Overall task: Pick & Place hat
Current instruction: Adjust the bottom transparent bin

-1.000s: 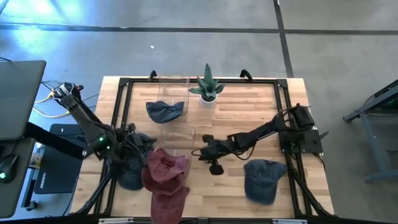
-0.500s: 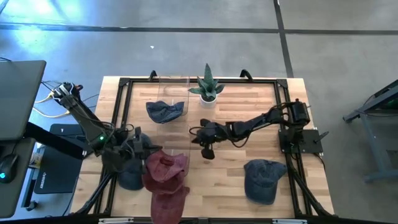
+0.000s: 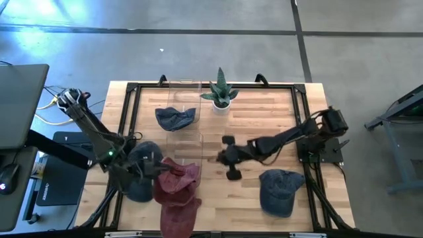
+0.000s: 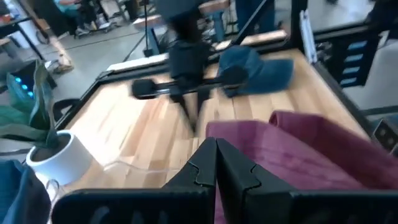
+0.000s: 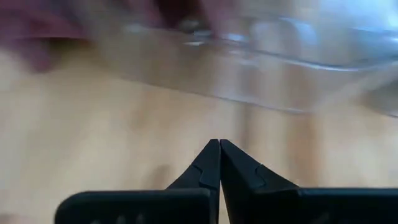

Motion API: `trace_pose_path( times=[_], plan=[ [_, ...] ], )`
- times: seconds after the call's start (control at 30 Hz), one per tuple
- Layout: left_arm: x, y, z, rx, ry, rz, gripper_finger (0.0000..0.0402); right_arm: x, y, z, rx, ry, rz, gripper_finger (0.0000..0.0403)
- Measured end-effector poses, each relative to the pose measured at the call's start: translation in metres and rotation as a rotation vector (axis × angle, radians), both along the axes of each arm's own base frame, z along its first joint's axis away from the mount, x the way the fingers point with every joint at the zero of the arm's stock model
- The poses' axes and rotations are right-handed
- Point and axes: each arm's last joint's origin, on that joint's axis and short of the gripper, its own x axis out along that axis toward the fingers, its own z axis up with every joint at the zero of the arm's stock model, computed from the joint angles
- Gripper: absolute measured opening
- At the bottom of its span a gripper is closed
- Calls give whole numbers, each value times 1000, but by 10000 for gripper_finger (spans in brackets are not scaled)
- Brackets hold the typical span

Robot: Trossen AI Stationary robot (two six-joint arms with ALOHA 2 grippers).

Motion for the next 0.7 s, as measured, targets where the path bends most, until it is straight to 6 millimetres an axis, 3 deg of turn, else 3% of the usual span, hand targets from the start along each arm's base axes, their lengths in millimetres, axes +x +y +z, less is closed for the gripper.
trace_pose_path(
  times=[0.13,0.27,0.47,0.7],
  plan=[
    [6,-8,-13,5,38,14,0,-1,31,-20,46,-21,116,1],
    [10,-12,-23,32,70,23,0,3,51,-20,162,-101,233,2],
    [10,-12,-24,28,58,55,0,9,60,-22,243,-182,297,1],
    [10,-11,-24,29,51,71,0,17,66,-39,302,-233,374,1]
  ],
)
